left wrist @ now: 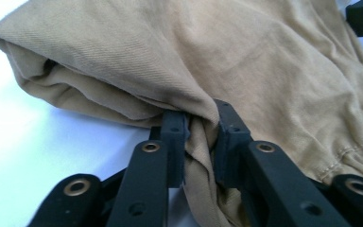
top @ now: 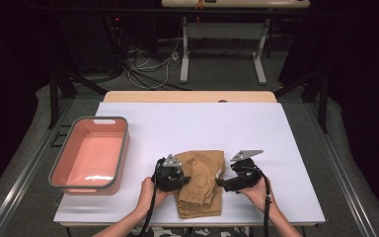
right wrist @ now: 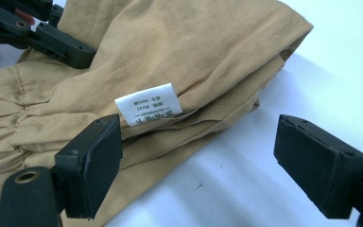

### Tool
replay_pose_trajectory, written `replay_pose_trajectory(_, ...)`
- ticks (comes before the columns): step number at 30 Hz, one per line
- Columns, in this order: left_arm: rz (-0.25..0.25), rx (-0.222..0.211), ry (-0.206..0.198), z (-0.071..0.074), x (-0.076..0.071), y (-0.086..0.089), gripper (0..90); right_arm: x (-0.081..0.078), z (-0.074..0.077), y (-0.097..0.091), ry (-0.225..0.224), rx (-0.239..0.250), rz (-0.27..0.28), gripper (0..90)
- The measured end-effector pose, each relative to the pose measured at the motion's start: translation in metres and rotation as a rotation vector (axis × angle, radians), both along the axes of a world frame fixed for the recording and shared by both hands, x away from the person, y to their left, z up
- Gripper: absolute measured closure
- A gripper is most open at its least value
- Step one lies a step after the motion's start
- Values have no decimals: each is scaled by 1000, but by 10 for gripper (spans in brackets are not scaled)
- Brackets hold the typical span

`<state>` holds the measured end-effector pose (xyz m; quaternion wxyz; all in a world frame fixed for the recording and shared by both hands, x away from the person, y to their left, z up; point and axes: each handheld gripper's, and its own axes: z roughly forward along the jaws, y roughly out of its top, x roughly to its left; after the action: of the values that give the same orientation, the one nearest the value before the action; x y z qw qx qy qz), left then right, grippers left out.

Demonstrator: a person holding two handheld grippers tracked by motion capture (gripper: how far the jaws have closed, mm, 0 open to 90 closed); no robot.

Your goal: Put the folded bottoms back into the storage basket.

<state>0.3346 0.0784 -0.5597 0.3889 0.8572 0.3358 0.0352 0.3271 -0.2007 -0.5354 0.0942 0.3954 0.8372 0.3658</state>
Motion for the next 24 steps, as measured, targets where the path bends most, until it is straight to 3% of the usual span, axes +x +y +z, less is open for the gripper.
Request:
replay_pose_trajectory(8, -10, -43, -7, 3, 0, 4, 805, 0, 1, -3, 6, -1, -8, 154)
replay_pose_trajectory(10, -6, -81, -14, 6, 0, 7, 805, 0, 1, -4, 3, -2, -10, 154)
replay_pose_trajectory(20, -24, -73, -42, 12, 1, 10, 809, -1, 1, -6, -1, -4, -12, 151)
replay_pose_trajectory(21, -10, -91, -35, 15, 0, 11, 809, -1, 2, -6, 3, -3, -10, 150)
replay_pose_trajectory(24, -30, -87, -60, 21, 2, 16, 810, -1, 2, -7, -2, -10, -12, 137)
